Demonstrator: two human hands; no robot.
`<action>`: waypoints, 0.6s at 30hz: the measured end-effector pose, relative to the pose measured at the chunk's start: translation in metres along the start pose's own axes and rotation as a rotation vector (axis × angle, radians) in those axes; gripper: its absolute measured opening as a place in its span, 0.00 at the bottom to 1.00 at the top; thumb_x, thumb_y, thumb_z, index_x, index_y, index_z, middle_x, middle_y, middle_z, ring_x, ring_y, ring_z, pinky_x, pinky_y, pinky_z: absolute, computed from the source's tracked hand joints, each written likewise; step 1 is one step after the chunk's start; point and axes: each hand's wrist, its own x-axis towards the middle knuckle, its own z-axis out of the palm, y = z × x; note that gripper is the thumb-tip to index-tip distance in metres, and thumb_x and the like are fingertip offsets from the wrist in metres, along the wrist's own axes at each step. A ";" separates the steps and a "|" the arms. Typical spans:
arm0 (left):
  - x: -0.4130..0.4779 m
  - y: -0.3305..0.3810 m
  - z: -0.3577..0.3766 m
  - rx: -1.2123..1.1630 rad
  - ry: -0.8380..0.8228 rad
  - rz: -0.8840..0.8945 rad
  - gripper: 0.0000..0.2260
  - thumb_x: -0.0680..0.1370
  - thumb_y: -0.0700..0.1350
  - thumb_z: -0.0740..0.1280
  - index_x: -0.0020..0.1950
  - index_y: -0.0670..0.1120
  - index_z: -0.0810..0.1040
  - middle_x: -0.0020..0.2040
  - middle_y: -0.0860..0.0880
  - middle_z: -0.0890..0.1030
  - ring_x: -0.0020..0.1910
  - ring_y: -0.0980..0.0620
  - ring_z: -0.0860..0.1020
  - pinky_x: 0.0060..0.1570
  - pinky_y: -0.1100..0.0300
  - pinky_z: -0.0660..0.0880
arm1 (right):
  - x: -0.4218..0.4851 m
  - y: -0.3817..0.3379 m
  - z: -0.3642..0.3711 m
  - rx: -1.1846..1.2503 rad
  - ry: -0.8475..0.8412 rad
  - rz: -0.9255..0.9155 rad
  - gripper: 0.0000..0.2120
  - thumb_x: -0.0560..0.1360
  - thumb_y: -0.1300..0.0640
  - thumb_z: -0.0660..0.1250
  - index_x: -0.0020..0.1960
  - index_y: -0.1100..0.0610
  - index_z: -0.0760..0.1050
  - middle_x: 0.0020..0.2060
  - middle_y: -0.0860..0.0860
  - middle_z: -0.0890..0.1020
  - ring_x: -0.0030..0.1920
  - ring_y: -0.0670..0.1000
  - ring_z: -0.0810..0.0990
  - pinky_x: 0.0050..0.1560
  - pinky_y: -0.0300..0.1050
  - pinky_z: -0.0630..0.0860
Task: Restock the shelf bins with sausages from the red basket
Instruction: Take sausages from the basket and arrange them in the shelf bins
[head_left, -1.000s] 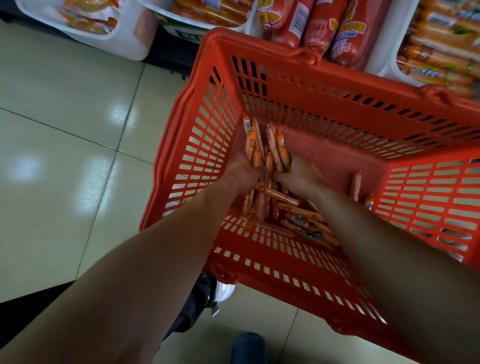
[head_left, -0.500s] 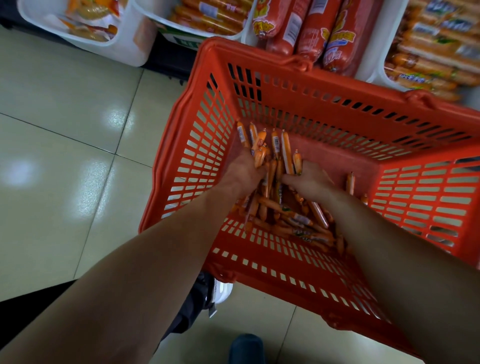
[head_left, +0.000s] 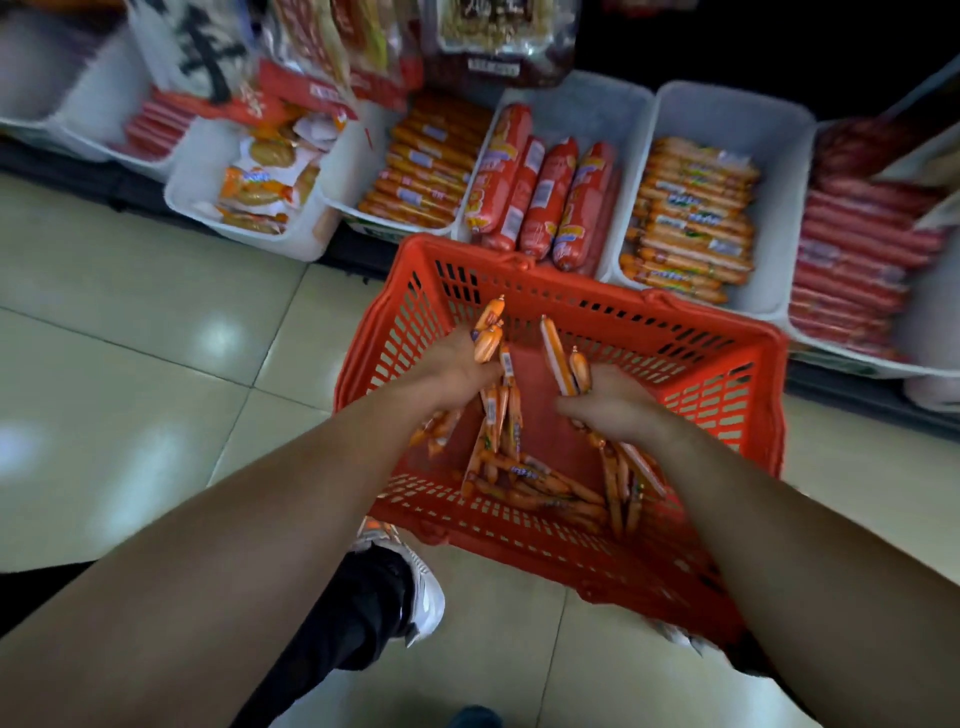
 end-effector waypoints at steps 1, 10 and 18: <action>-0.008 0.008 -0.008 0.015 -0.007 0.016 0.14 0.79 0.50 0.69 0.59 0.44 0.72 0.47 0.44 0.78 0.47 0.44 0.78 0.38 0.56 0.66 | -0.008 -0.004 -0.008 -0.003 0.002 -0.018 0.10 0.70 0.52 0.71 0.33 0.57 0.78 0.27 0.48 0.81 0.30 0.48 0.81 0.35 0.45 0.75; -0.069 0.084 -0.077 0.135 0.023 0.146 0.25 0.78 0.54 0.70 0.71 0.45 0.68 0.61 0.46 0.78 0.52 0.48 0.79 0.44 0.57 0.70 | -0.091 -0.058 -0.118 -0.100 0.162 -0.136 0.11 0.72 0.52 0.73 0.36 0.59 0.80 0.29 0.49 0.83 0.31 0.44 0.81 0.34 0.39 0.74; -0.082 0.124 -0.103 0.132 0.026 0.257 0.27 0.81 0.52 0.67 0.76 0.46 0.63 0.68 0.46 0.75 0.53 0.48 0.81 0.47 0.57 0.74 | -0.091 -0.074 -0.215 -0.060 0.262 -0.146 0.10 0.74 0.55 0.72 0.34 0.56 0.79 0.27 0.48 0.82 0.28 0.43 0.79 0.36 0.39 0.74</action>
